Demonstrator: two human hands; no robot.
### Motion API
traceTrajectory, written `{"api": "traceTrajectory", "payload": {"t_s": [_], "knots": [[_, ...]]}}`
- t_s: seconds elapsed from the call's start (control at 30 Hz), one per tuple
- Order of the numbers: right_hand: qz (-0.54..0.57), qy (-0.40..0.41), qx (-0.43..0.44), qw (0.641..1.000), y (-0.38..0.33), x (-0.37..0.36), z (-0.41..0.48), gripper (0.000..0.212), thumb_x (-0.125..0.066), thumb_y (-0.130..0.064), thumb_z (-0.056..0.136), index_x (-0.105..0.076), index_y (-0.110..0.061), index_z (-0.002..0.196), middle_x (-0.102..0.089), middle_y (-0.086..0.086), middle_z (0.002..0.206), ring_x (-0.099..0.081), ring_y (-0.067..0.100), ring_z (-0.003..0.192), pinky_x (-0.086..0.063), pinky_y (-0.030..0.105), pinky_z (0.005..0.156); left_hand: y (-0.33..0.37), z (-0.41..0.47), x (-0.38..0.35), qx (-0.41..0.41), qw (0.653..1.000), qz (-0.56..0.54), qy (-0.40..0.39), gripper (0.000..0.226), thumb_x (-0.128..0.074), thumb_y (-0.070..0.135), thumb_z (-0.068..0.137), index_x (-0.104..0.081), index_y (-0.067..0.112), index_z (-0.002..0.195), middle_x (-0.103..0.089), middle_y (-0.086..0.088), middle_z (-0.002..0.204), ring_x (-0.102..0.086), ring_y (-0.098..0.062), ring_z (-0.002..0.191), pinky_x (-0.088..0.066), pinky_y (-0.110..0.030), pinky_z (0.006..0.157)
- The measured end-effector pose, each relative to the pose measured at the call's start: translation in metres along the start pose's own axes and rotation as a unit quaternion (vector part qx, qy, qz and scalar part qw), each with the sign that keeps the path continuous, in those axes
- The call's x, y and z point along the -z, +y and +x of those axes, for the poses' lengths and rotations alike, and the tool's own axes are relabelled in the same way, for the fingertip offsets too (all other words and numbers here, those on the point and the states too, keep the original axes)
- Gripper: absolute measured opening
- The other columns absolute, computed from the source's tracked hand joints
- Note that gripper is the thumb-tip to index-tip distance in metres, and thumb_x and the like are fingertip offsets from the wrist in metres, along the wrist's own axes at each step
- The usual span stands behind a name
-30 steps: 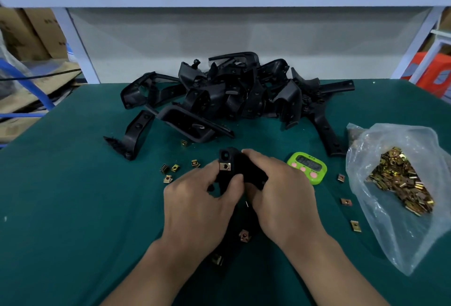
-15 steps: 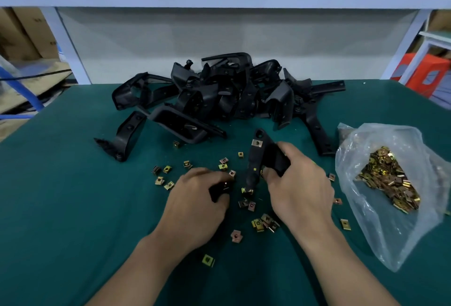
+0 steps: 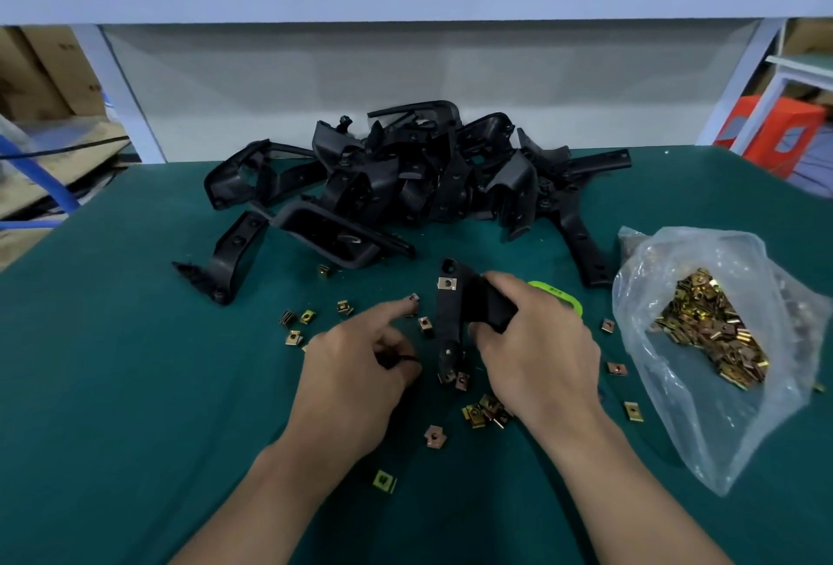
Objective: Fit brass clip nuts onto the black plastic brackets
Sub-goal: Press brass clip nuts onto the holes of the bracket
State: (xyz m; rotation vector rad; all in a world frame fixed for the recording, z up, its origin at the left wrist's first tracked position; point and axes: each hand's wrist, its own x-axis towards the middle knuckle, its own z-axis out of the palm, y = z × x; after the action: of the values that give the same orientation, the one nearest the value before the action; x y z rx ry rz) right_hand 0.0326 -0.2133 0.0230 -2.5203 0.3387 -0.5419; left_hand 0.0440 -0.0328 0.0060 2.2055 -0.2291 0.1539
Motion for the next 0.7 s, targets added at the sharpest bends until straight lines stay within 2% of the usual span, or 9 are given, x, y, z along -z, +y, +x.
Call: {"api": "traceTrajectory", "payload": {"t_s": [0.13,0.2,0.3,0.37,0.4,0.43,0.5,0.6,0.7], "knots": [[0.005,0.002,0.0,1.0,0.001,-0.001,0.0,0.024,-0.068,-0.03,0.08,-0.058,-0.042,0.099,-0.056,-0.017,0.065,-0.048,0.001,0.059,-0.028,0.022,0.05,0.001,0.001,0.001,-0.001,0.999,-0.022,0.023,0.057,-0.08,0.008,0.084,-0.06,0.058,0.103,-0.068,0.03,0.088,-0.061,0.008,0.09,-0.04,0.001,0.077],[0.008,0.002,-0.002,1.0,0.001,-0.001,0.0,0.025,-0.067,-0.031,0.081,-0.058,-0.043,0.102,-0.057,-0.018,0.067,-0.049,0.002,0.059,-0.03,0.024,0.05,0.001,0.0,0.002,-0.007,0.999,-0.022,0.031,0.053,-0.076,0.004,0.087,-0.063,0.053,0.102,-0.067,0.029,0.088,-0.061,0.009,0.091,-0.039,0.002,0.076],[0.005,0.002,-0.013,1.0,0.003,0.0,0.0,0.03,-0.068,-0.035,0.083,-0.059,-0.043,0.11,-0.058,-0.018,0.073,-0.047,0.011,0.062,-0.031,0.03,0.055,0.001,-0.001,0.005,-0.016,0.999,-0.001,0.043,0.038,-0.069,0.003,0.092,-0.073,0.037,0.107,-0.07,0.028,0.086,-0.06,0.015,0.093,-0.041,0.002,0.079],[-0.006,-0.001,-0.027,1.0,0.004,0.0,0.001,0.031,-0.068,-0.038,0.083,-0.06,-0.042,0.113,-0.06,-0.016,0.078,-0.047,0.019,0.067,-0.032,0.032,0.06,0.0,-0.001,0.007,-0.028,0.997,0.058,0.033,0.028,-0.071,0.02,0.093,-0.074,0.038,0.114,-0.069,0.029,0.109,-0.059,0.01,0.105,-0.045,-0.01,0.094],[-0.008,-0.005,-0.034,0.999,0.004,-0.001,0.001,0.032,-0.067,-0.039,0.083,-0.06,-0.042,0.113,-0.061,-0.014,0.081,-0.048,0.021,0.069,-0.033,0.032,0.062,0.001,-0.001,0.007,-0.042,0.992,0.116,0.014,0.027,-0.075,0.034,0.089,-0.073,0.042,0.115,-0.063,0.03,0.122,-0.053,0.004,0.117,-0.04,-0.019,0.104],[-0.006,-0.008,-0.04,0.999,0.004,-0.001,0.001,0.032,-0.067,-0.039,0.083,-0.06,-0.042,0.114,-0.062,-0.013,0.082,-0.048,0.022,0.07,-0.034,0.033,0.064,0.001,-0.001,0.006,-0.064,0.983,0.171,-0.01,0.031,-0.077,0.049,0.082,-0.073,0.047,0.113,-0.055,0.032,0.13,-0.044,0.0,0.126,-0.029,-0.022,0.108],[0.002,-0.014,-0.045,0.999,0.004,-0.002,0.001,0.032,-0.067,-0.038,0.082,-0.06,-0.041,0.114,-0.062,-0.013,0.082,-0.049,0.022,0.072,-0.035,0.033,0.065,0.004,-0.002,0.001,-0.085,0.973,0.206,-0.053,0.035,-0.074,0.065,0.074,-0.073,0.052,0.107,-0.052,0.035,0.135,-0.036,-0.003,0.131,-0.016,-0.019,0.1],[0.009,-0.023,-0.044,0.999,0.003,-0.002,0.001,0.033,-0.068,-0.039,0.083,-0.06,-0.042,0.115,-0.063,-0.015,0.083,-0.052,0.021,0.073,-0.036,0.033,0.066,0.007,-0.005,-0.009,-0.093,0.976,0.185,-0.065,0.028,-0.075,0.063,0.076,-0.075,0.052,0.102,-0.059,0.034,0.129,-0.039,-0.002,0.128,-0.016,-0.018,0.093],[0.013,-0.027,-0.041,0.999,0.003,-0.001,0.0,0.033,-0.068,-0.04,0.083,-0.061,-0.043,0.115,-0.064,-0.016,0.082,-0.053,0.018,0.07,-0.037,0.032,0.065,0.01,-0.006,-0.012,-0.107,0.982,0.149,-0.043,0.012,-0.082,0.047,0.078,-0.08,0.042,0.088,-0.066,0.032,0.104,-0.046,-0.003,0.111,-0.021,-0.021,0.088]]}}
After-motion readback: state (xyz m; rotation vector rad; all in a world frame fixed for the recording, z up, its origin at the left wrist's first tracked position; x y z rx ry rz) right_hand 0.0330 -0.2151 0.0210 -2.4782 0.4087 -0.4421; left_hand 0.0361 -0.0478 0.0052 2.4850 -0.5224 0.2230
